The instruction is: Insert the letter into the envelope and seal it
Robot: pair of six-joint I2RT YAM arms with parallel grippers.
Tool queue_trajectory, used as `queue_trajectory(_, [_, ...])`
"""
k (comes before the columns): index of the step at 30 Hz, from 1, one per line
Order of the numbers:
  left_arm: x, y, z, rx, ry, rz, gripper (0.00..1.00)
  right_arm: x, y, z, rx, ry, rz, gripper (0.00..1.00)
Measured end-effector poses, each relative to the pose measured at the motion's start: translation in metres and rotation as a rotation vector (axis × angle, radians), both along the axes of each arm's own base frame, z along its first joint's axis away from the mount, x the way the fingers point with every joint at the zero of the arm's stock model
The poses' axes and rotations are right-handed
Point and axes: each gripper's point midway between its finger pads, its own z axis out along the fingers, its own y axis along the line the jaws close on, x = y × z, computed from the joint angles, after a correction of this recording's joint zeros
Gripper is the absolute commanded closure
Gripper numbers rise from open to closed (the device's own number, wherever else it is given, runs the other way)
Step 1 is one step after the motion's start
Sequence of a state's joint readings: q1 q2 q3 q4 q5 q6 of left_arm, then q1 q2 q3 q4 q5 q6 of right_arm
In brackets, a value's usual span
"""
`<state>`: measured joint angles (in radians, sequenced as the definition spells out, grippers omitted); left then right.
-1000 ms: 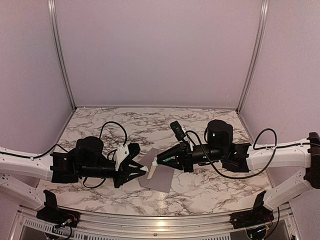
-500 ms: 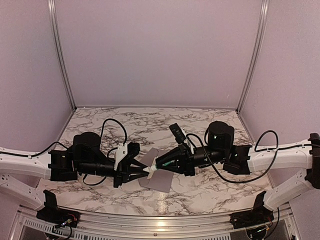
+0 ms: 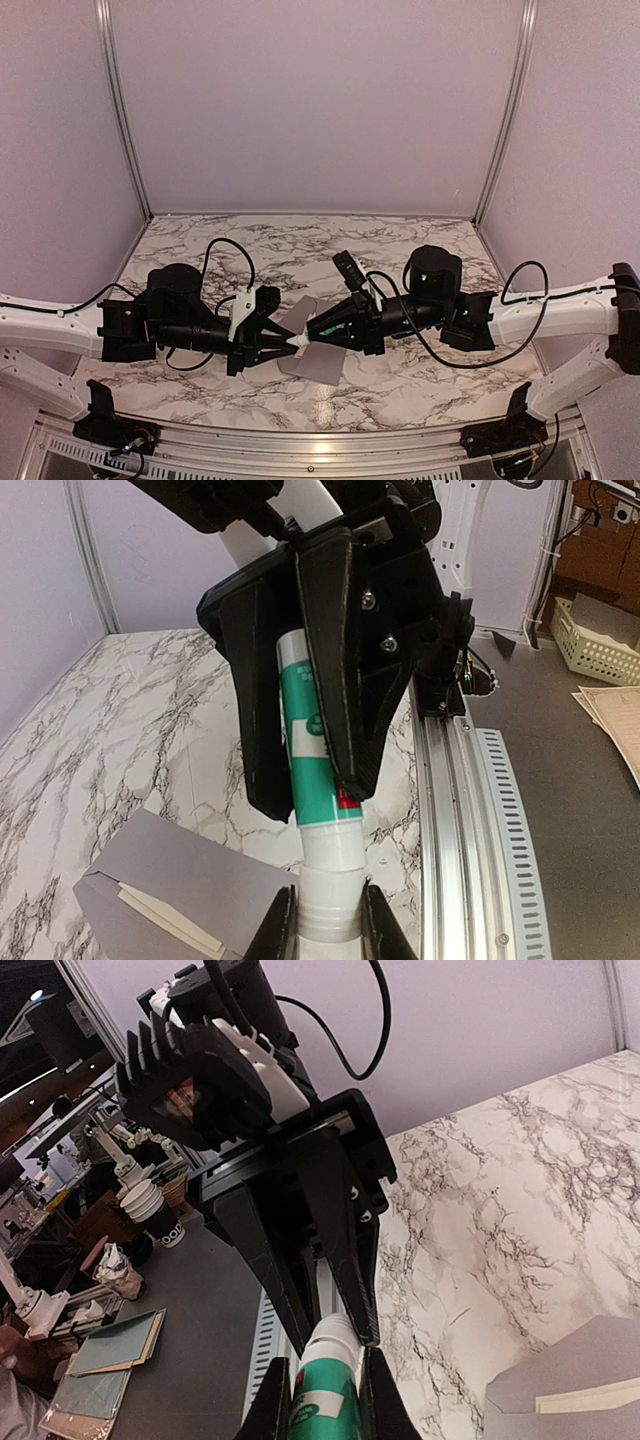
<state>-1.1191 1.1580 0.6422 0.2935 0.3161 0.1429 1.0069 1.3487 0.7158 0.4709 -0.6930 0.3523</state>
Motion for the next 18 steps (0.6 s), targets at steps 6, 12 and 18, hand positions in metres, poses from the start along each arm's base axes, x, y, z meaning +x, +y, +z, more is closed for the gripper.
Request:
queue_trajectory(6, [-0.003, -0.001, -0.004, 0.008, 0.010, -0.018, 0.86, 0.000, 0.002, -0.003, -0.007, 0.008, 0.002, 1.00])
queue_trajectory(12, [-0.005, -0.001, -0.010, 0.025, 0.027, -0.034, 0.85, 0.001, 0.003, -0.009, -0.021, 0.017, 0.005, 1.00])
queue_trajectory(18, [-0.004, -0.001, -0.013, 0.031, 0.048, -0.031, 0.84, 0.003, 0.003, -0.013, -0.033, 0.018, -0.006, 1.00])
